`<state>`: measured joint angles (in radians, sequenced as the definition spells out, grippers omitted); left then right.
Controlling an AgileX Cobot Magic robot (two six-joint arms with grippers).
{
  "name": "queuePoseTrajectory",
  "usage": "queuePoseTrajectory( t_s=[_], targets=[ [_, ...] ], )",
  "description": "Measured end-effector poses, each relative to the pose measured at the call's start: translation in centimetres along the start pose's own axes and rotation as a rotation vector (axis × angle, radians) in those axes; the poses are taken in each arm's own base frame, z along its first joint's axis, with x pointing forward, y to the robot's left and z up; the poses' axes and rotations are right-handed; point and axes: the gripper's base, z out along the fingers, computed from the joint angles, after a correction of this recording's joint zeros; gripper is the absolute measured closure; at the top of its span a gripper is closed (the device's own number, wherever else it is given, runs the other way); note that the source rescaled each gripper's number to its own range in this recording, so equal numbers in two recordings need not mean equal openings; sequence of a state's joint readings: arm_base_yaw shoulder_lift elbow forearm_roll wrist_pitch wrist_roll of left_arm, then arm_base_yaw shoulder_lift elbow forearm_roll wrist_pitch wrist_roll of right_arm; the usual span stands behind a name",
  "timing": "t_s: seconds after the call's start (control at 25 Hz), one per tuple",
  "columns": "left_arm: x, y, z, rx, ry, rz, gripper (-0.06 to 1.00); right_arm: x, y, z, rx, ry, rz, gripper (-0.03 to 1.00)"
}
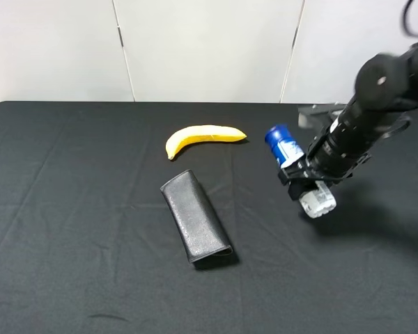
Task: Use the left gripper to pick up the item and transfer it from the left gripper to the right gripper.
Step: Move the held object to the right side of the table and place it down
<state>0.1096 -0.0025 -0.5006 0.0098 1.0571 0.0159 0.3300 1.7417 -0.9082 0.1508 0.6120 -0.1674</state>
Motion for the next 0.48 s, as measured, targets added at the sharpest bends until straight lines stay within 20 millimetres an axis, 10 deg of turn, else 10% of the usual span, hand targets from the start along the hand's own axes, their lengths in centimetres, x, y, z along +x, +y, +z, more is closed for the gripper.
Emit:
queuePoseTrajectory(
  t_s=[0.48],
  targets=[
    [0.0, 0.0, 0.0, 0.0, 0.0, 0.0, -0.05, 0.1, -0.4, 3.3, 0.008, 0.063, 0.001, 0.95]
  ],
)
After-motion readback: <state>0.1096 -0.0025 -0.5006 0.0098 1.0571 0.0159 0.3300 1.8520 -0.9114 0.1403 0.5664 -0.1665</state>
